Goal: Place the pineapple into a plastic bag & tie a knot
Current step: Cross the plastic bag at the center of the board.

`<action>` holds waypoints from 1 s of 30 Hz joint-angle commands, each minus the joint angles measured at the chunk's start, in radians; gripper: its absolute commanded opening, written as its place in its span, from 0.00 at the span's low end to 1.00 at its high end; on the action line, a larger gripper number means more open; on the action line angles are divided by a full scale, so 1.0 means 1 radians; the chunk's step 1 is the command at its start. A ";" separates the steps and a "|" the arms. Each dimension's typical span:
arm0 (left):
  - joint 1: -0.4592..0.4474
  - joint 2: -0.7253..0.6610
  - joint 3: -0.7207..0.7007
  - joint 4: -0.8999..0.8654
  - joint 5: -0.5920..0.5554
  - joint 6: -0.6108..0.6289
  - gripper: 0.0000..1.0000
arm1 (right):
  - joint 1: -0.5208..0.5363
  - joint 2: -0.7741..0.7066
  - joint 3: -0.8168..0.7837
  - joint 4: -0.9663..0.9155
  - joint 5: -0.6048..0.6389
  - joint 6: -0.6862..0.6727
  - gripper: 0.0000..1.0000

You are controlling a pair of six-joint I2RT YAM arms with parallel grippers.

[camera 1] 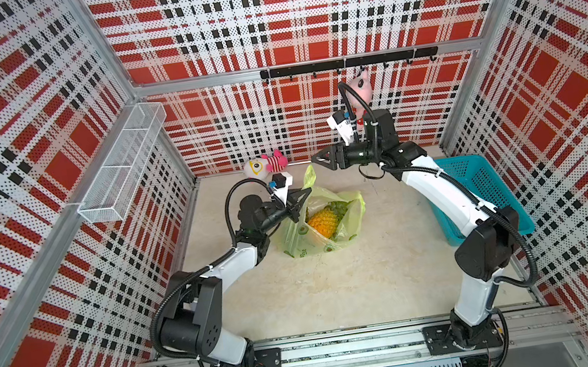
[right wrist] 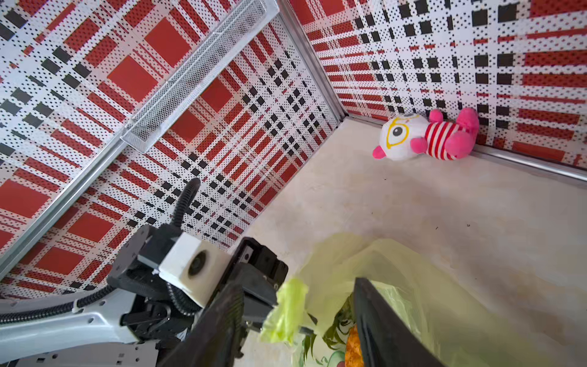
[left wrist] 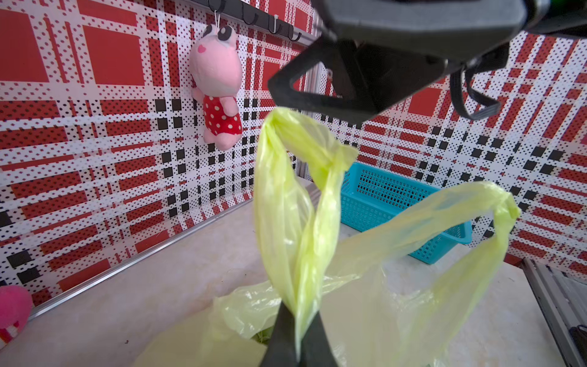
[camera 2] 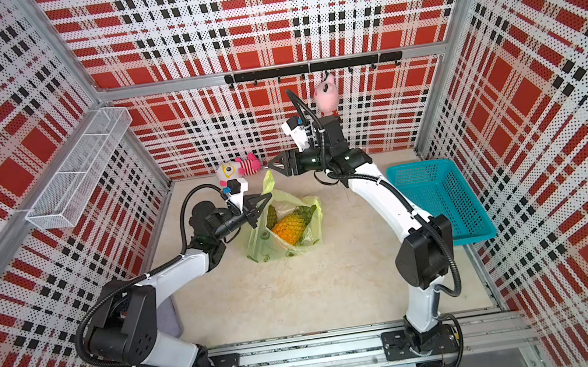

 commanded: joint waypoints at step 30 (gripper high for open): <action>-0.084 -0.221 0.004 -0.282 -0.507 -0.092 0.82 | -0.043 0.048 0.021 -0.112 0.060 -0.099 0.00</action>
